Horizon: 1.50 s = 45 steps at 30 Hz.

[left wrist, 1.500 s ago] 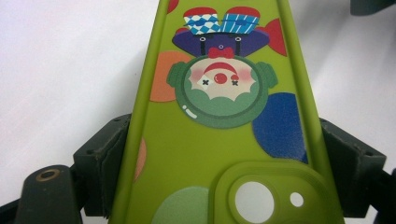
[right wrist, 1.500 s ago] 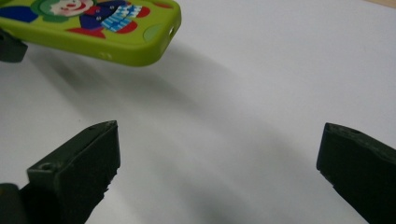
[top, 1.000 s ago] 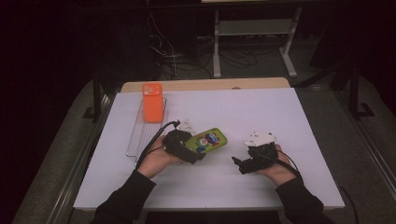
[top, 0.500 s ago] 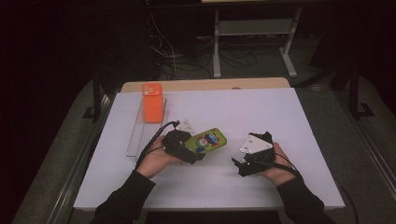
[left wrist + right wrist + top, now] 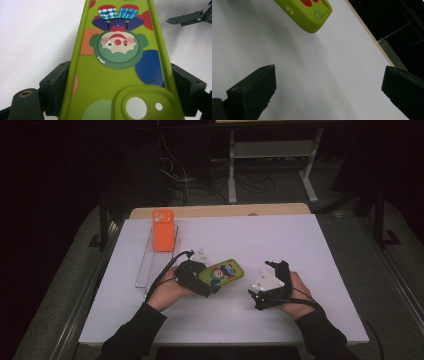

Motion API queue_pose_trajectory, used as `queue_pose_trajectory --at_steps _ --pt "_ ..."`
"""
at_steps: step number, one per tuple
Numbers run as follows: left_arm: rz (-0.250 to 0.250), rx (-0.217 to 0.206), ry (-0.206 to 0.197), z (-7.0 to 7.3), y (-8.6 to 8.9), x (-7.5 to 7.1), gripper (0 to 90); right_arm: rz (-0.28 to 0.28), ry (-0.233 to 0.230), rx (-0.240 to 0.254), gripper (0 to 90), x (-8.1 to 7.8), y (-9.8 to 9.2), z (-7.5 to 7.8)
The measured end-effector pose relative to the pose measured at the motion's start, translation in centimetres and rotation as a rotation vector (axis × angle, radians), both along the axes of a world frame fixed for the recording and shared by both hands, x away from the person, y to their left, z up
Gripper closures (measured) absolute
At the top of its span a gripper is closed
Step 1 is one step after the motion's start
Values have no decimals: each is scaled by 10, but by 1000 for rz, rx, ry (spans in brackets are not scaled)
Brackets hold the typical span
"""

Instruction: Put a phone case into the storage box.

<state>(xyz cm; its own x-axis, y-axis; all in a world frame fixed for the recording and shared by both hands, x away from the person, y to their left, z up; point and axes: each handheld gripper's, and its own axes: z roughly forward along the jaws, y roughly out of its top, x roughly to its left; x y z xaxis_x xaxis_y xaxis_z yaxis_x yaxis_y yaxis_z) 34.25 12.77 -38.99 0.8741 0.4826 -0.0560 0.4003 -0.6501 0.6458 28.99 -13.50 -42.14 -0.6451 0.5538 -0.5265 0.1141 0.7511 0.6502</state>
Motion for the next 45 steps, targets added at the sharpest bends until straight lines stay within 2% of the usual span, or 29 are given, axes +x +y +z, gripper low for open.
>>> queue_pose_trajectory --at_steps 1,3,12,16,19,20,21,23,25,31,33,38,39,40,41,42,45 --pt "1 -1 0 0 0 0 154 -2 2 -3 0 -1 1 0" --pt "-9 11 0 0 1 0 154 2 -19 -23 0 -2 1 0" --pt "-29 17 -4 1 1 1 154 19 -110 -119 0 -6 7 -3" --pt "1 -16 2 -1 -1 -1 154 27 -138 -168 0 -7 8 -4" --pt "14 -34 9 -2 -2 -2 155 37 -180 -202 0 -6 9 -4" --pt "6 -23 10 -2 -2 -2 155 34 -186 -193 0 -7 10 -5" --pt "18 -33 13 -2 -3 -2 154 35 -192 -191 0 -8 11 -5" --pt "12 -26 12 -2 -2 -2 154 40 -209 -211 0 -9 12 -5" --pt "9 -23 10 -2 -3 -2 155 52 -231 -246 0 -9 13 -6" --pt "1 -11 20 -2 -2 -2 155 53 -272 -301 0 -12 19 -10" --pt "-2 -7 20 -2 -2 -1 155 80 -307 -360 0 -11 20 -9" --pt "-3 -9 21 -2 -3 -2 155 97 -358 -420 0 -13 25 -12" --pt "-4 -9 22 -2 -3 -2 155 96 -381 -435 12 -13 27 -13" --pt "-4 -10 22 -2 -3 -2 155 89 -394 -436 27 -15 28 -13" --pt "-4 -10 22 -2 -3 -2 155 109 -406 -455 38 -14 29 -14" --pt "-14 -4 8 -2 -3 -1 155 105 -402 -451 46 -15 30 -15" --pt "-9 -8 13 -2 -3 -1 155 113 -427 -469 65 -16 33 -17"
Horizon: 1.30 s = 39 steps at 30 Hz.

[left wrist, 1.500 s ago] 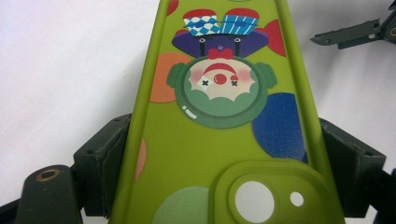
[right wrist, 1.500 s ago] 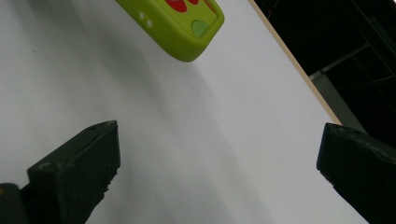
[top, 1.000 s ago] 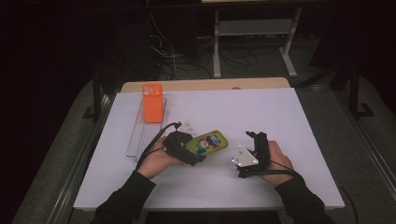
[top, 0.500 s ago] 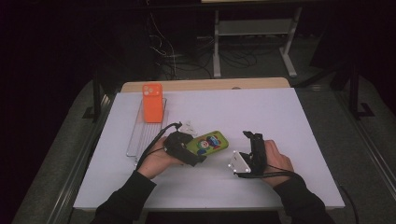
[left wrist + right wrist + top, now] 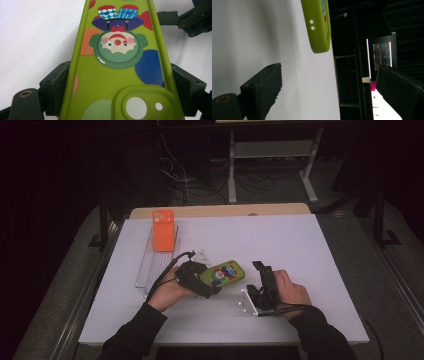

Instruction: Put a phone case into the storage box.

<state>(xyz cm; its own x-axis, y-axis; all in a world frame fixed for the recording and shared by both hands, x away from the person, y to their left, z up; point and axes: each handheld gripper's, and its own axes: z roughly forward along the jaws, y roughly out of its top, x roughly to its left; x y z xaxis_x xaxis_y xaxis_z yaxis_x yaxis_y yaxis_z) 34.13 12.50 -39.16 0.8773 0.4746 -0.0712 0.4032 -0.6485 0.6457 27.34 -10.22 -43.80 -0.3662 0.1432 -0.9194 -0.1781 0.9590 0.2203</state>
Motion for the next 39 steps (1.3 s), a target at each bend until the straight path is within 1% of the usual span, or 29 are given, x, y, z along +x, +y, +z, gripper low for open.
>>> queue_pose_trajectory --at_steps 1,7,9,10,11,12,15,16,17,21,22,24,25,26,34,39 --pt "7 -5 10 0 0 -1 155 10 -6 -9 75 0 1 -1" --pt "3 -1 9 -1 -1 -1 155 28 -46 -32 132 -2 6 -2" --pt "4 -3 8 -1 -1 -1 155 28 -50 -40 140 -3 8 -3" --pt "3 -3 9 -1 -1 -1 155 26 -60 -32 153 -3 9 -4" --pt "3 -4 7 -1 -1 -1 155 35 -65 -39 163 -3 10 -4" --pt "-7 8 5 -1 -1 -1 155 37 -76 -43 178 -3 11 -4" --pt "-6 5 5 -1 -1 -1 155 43 -90 -44 237 -5 14 -4" --pt "-7 5 4 -1 -1 -1 155 62 -106 -54 260 -5 16 -3" --pt "-7 5 4 0 -1 -1 155 68 -104 -56 275 -6 18 -4" --pt "-10 4 3 0 -1 -1 155 92 -123 -69 331 -7 23 -6" --pt "-9 3 4 0 -1 -1 155 94 -131 -33 353 -7 25 -8" --pt "-10 1 6 0 -2 -1 155 102 -135 -40 387 -8 26 -8" --pt "1 -15 11 -1 -3 -2 155 108 -134 -38 405 -8 27 -8" --pt "-4 -9 9 -1 -2 -2 155 116 -135 -40 422 -9 28 -8" --pt "-14 -8 9 -2 -5 -4 155 136 -128 -36 554 -11 31 -9" --pt "-19 -5 5 -2 -6 -4 155 142 -111 -41 639 -12 31 -8"
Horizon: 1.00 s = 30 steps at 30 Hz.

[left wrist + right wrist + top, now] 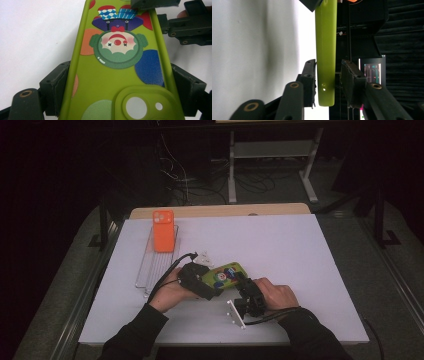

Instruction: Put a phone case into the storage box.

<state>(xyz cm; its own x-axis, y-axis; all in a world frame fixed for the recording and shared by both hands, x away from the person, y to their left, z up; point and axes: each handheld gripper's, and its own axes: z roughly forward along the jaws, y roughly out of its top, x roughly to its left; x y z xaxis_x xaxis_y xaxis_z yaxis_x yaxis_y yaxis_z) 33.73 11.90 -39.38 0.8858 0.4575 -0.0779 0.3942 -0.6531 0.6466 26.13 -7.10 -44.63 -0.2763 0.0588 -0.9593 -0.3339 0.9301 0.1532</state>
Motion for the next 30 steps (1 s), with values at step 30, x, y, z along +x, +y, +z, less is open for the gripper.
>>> queue_pose_trajectory --at_steps 30 --pt "-3 -63 13 -8 -1 0 17 -2 22 -43 758 -2 1 -1"
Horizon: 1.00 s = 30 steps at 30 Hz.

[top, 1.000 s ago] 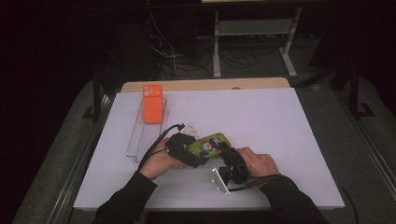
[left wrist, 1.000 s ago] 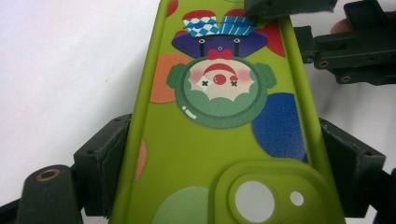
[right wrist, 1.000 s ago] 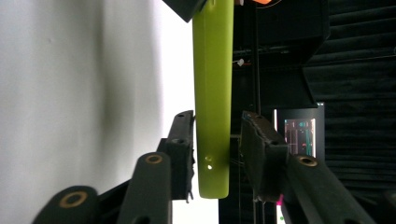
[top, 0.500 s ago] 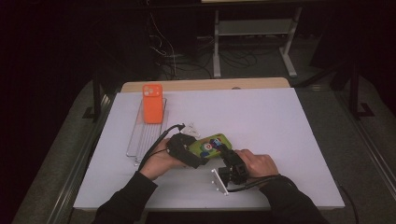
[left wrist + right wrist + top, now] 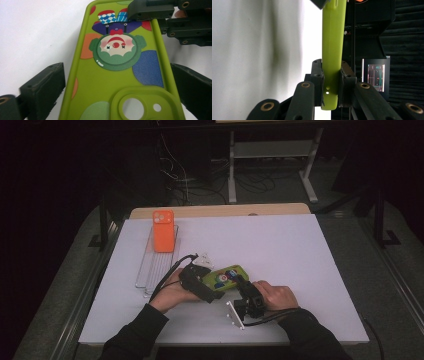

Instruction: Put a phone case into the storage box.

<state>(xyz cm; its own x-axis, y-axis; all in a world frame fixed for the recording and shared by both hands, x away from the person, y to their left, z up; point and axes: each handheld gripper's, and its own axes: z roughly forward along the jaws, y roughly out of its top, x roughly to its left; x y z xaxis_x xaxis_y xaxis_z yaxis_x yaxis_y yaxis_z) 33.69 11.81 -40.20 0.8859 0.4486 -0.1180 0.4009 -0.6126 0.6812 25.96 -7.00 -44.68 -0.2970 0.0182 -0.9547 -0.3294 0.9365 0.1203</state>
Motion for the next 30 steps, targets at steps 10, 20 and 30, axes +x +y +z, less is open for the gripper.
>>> queue_pose_trajectory --at_steps 10,20,30 --pt "5 -28 -4 2 5 1 0 -48 33 6 758 6 -8 1" --pt "6 -15 -8 2 10 5 0 -118 77 61 757 14 -25 10" --pt "28 -47 -9 1 8 3 0 -182 168 234 757 23 -41 17"
